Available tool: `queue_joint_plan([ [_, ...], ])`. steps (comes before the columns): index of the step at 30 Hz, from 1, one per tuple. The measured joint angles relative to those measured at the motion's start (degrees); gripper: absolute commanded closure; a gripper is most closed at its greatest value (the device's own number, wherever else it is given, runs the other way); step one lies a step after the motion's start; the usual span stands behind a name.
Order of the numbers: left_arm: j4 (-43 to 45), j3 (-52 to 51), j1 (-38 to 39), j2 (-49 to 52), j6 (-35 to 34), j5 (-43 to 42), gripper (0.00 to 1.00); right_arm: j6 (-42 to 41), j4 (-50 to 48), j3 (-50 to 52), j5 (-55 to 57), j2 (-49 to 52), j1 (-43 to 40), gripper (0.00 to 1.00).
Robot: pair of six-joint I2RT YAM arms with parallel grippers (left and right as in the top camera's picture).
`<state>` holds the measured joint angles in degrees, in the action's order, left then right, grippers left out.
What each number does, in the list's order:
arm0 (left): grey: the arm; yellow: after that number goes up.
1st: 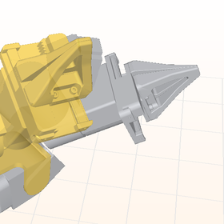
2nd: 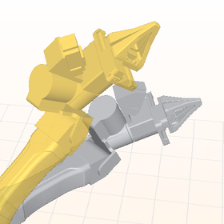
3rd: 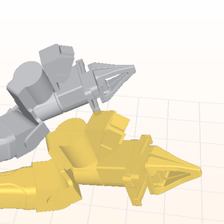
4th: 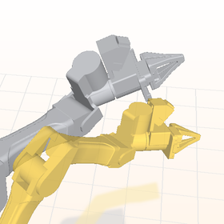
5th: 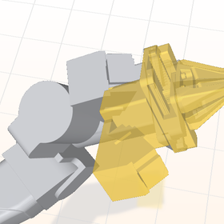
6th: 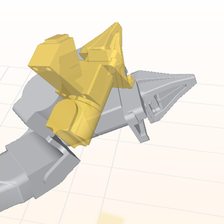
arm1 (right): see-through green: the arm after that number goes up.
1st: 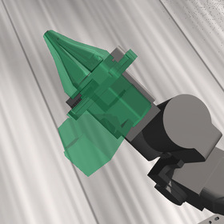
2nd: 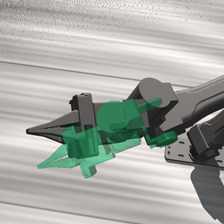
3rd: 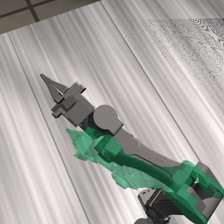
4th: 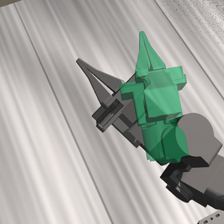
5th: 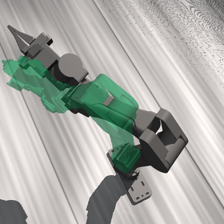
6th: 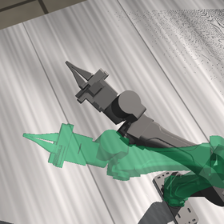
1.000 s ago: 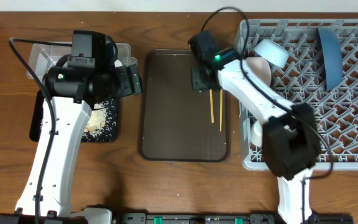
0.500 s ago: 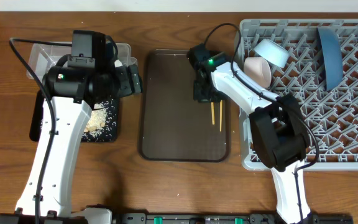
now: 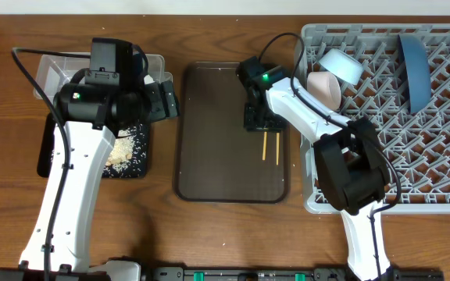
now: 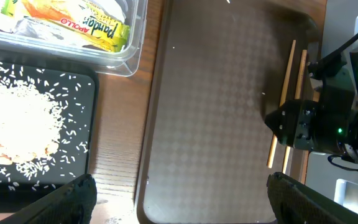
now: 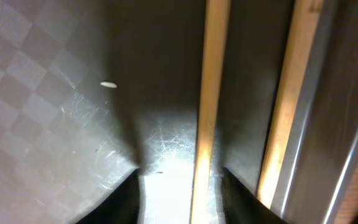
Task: Sort waste into correct bins and load items into the dishwasher rack
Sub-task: 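Grasp the left wooden chopstick with the right gripper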
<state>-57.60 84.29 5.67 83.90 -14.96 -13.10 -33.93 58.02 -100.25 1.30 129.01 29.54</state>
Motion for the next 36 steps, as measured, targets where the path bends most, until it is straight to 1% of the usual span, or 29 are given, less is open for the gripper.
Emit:
queue_joint_plan([
  [1, 0.0, 0.0, 0.0, 0.0, 0.0, 0.0, 0.1, 0.0, 0.0, 0.0, -0.1, 0.0, 0.0, 0.96],
  [2, 0.0, 0.0, 0.0, 0.0, 0.0, 0.0, 0.1, -0.1, 0.0, 0.0, -0.2, 0.0, 0.0, 0.99],
  [9, 0.0, 0.0, 0.0, 0.0, 0.0, 0.0, 0.1, -0.4, 0.0, -0.3, -0.5, 0.3, 0.0, 0.99],
  [12, 0.0, 0.0, 0.0, 0.0, 0.0, 0.0, 0.1, 2.0, 0.3, -1.0, -1.9, 0.4, 0.0, 0.99],
  [16, 0.0, 0.0, 0.0, 0.0, 0.0, 0.0, 0.1, 8.2, 6.2, -5.9, -5.4, 1.1, 0.0, 0.99],
  [18, 0.0, 0.0, 0.0, 0.0, 0.0, 0.0, 0.1, 11.3, 9.9, -10.8, -6.2, 1.1, 0.0, 0.99],
  [22, 0.0, 0.0, 0.0, 0.0, 0.0, 0.0, 0.1, 15.3, 13.8, -19.2, -6.5, -1.7, -0.5, 0.99],
  [23, 0.0, 0.0, 0.0, 0.0, 0.0, 0.0, 0.1, 15.9, 14.2, -20.4, -6.3, -3.1, -0.7, 0.96],
  [26, 0.0, 0.0, 0.0, 0.0, 0.0, 0.0, 0.1, 16.9, 14.6, -22.4, -5.7, -7.5, -2.0, 0.68],
  [28, 0.0, 0.0, 0.0, 0.0, 0.0, 0.0, 0.1, 16.1, 14.4, -22.8, -5.4, -9.3, -2.9, 0.61],
  [32, 0.0, 0.0, 0.0, 0.0, 0.0, 0.0, 0.1, 13.4, 12.8, -22.2, -4.6, -8.4, -3.3, 0.55],
  [34, 0.0, 0.0, 0.0, 0.0, 0.0, 0.0, 0.1, 11.5, 11.7, -21.2, -3.9, -6.5, -2.7, 0.48],
  [36, 0.0, 0.0, 0.0, 0.0, 0.0, 0.0, 0.1, 8.8, 11.6, -20.0, -1.8, -3.4, -1.6, 0.35],
])
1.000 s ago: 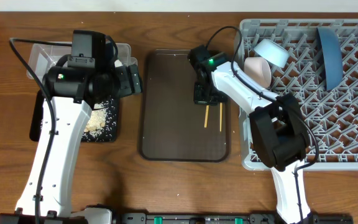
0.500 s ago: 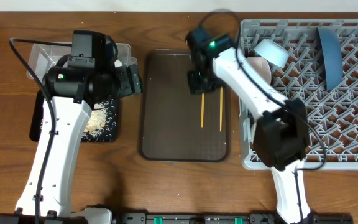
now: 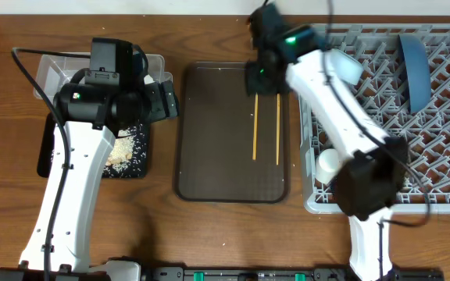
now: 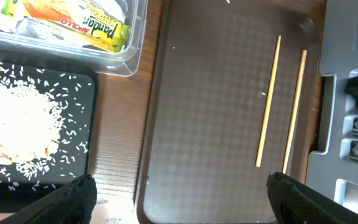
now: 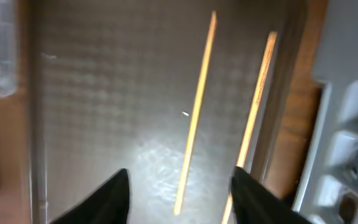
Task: Sort waste into correct bins and load items into the dishwasher rack
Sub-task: 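Grasp the left wooden chopstick with the right gripper, then carry the chopstick into the rack and release it upright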
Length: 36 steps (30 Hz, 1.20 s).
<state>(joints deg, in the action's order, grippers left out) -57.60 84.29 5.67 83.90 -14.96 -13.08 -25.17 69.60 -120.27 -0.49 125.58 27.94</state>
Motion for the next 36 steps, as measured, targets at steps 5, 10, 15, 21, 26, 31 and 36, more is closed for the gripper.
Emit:
queue_joint_plan([
  [5, 0.0, 0.0, 0.0, 0.0, 0.0, 0.0, 0.1, -4.6, 0.5, 1.2, 3.2, 7.5, 2.2, 0.32],
  [10, 0.0, 0.0, 0.0, 0.0, 0.0, 0.0, 0.1, -6.5, 0.6, 1.4, 3.1, 12.1, 2.4, 0.36],
  [15, 0.0, 0.0, 0.0, 0.0, 0.0, 0.0, 0.1, -7.5, 0.6, 1.3, 1.3, 14.8, 2.3, 0.51],
  [21, 0.0, 0.0, 0.0, 0.0, 0.0, 0.0, 0.1, -7.8, 0.7, 1.2, 0.1, 15.0, 2.3, 0.88],
  [26, 0.0, 0.0, 0.0, 0.0, 0.0, 0.0, 0.1, -8.3, 0.9, 1.2, 0.1, 15.0, 2.3, 0.99],
  [31, 0.0, 0.0, 0.0, 0.0, 0.0, 0.0, 0.1, -7.6, 1.0, 1.2, 0.1, 14.9, 2.3, 0.99],
  [36, 0.0, 0.0, 0.0, 0.0, 0.0, 0.0, 0.1, -2.8, 1.5, 1.5, -0.8, 12.9, 1.6, 0.99],
])
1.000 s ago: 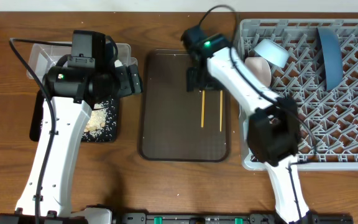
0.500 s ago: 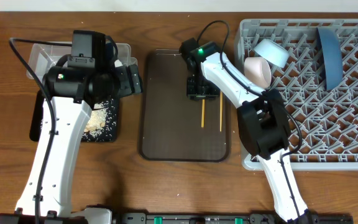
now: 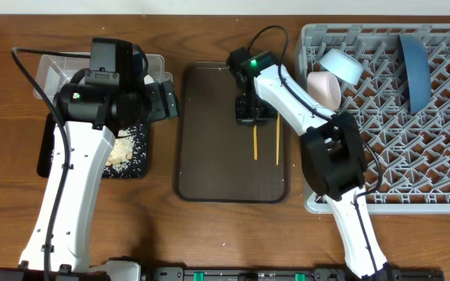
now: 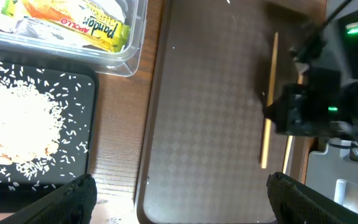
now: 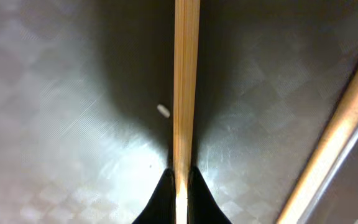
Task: Sort waste into correct bins and load items into the dishwasher rack
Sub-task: 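Carry the chopstick into the rack and release it upright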
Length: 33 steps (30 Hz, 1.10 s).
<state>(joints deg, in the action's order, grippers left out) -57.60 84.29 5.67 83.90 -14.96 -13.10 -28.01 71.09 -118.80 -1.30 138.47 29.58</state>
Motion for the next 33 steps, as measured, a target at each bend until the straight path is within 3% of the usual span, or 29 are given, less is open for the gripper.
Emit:
queue_joint_plan([
  [5, 0.0, 0.0, 0.0, 0.0, 0.0, 0.0, 0.1, 7.7, 2.7, 0.5, 0.3, -11.8, -2.5, 0.99],
  [10, 0.0, 0.0, 0.0, 0.0, 0.0, 0.0, 0.1, 13.3, 8.8, -0.5, 8.6, -29.1, -8.0, 0.99],
  [13, 0.0, 0.0, 0.0, 0.0, 0.0, 0.0, 0.1, 16.5, 12.8, -1.4, 14.4, -34.2, -12.5, 0.99],
  [19, 0.0, 0.0, 0.0, 0.0, 0.0, 0.0, 0.1, 21.1, 16.3, 0.1, 18.8, -31.5, -19.8, 0.99],
  [24, 0.0, 0.0, 0.0, 0.0, 0.0, 0.0, 0.1, 22.3, 15.1, 7.2, 18.8, -28.7, -24.2, 0.99],
  [33, 0.0, 0.0, 0.0, 0.0, 0.0, 0.0, 0.1, 22.6, 10.8, 21.0, 18.3, -28.6, -25.4, 0.99],
])
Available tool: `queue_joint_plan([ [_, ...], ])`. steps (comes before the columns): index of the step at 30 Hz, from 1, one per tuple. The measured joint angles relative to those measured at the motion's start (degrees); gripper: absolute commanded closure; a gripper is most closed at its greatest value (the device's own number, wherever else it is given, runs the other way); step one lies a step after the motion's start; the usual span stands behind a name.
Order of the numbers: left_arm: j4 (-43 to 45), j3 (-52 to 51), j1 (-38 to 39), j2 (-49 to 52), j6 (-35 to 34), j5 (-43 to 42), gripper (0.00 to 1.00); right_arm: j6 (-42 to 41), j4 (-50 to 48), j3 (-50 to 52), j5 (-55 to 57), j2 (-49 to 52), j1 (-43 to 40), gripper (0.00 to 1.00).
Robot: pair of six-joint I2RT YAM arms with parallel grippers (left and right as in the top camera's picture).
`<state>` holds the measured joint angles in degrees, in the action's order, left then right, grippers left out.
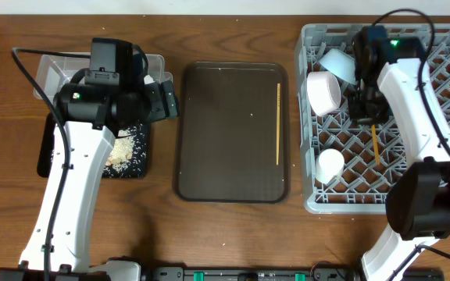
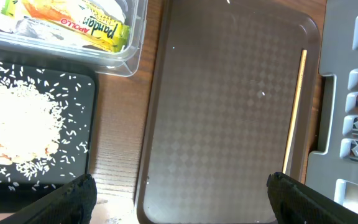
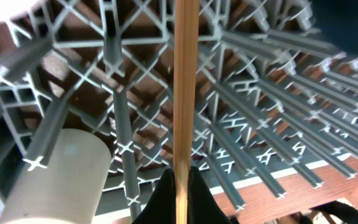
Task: Sort waste into correct bins and load items into the dishwasher rack
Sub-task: 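Carry the chopstick into the rack and release it upright, then grasp the remaining wooden chopstick on the brown tray with the right gripper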
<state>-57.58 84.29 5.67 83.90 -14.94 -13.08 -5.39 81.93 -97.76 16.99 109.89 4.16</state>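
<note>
My right gripper (image 1: 368, 109) is shut on a wooden chopstick (image 1: 375, 146) above the left half of the grey dishwasher rack (image 1: 444, 168). In the right wrist view the chopstick (image 3: 186, 87) runs straight up from the right gripper (image 3: 182, 182) over the rack's grid, beside a white cup (image 3: 61, 174). A second chopstick (image 1: 278, 125) lies along the right side of the brown tray (image 1: 209, 156); the left wrist view also shows this chopstick (image 2: 294, 112). My left gripper (image 2: 182, 202) hangs open above the tray's left edge, with nothing between its fingers.
A clear bin (image 1: 53, 70) with wrappers sits at the back left. In front of it is a black tray of rice (image 1: 131, 156). The rack holds two cups (image 1: 324, 90), a pale bowl (image 1: 342, 62) and a blue plate (image 1: 414, 70).
My right gripper was shut on the left chopstick on the tray. It now holds that chopstick over the rack. The other chopstick and the left arm have not moved.
First my right gripper was low on the tray, open around one of two chopsticks. Then it was up over the tray's far end, both chopsticks lying flat. Later it was shut on the left chopstick, which is now over the rack.
</note>
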Motion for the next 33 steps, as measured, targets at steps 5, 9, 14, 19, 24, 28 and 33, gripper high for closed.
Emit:
queue_joint_plan([
  [5, 0.0, 0.0, 0.0, 0.0, 0.0, 0.0, 0.1, 0.1, -0.8, 0.8, 0.0, 0.0, 0.0, 0.64],
  [9, 0.0, 0.0, 0.0, 0.0, 0.0, 0.0, 0.1, 0.5, -0.4, 0.5, -0.3, 0.0, 0.0, 0.54],
  [14, 0.0, 0.0, 0.0, 0.0, 0.0, 0.0, 0.1, 0.6, 0.7, -4.7, -3.2, 0.0, 0.0, 0.53],
  [19, 0.0, 0.0, 0.0, 0.0, 0.0, 0.0, 0.1, 0.3, -3.0, -12.0, -9.3, 0.0, 2.2, 0.48],
  [24, 0.0, 0.0, 0.0, 0.0, 0.0, 0.0, 0.1, -2.9, -10.9, -12.6, -13.2, 0.0, 10.5, 0.45],
  [28, 0.0, 0.0, 0.0, 0.0, 0.0, 0.0, 0.1, -7.5, -17.7, -9.5, -14.5, 0.0, 17.0, 0.46],
  [33, 0.0, 0.0, 0.0, 0.0, 0.0, 0.0, 0.1, -14.8, -20.3, -3.8, -13.2, 1.3, 21.6, 0.48],
])
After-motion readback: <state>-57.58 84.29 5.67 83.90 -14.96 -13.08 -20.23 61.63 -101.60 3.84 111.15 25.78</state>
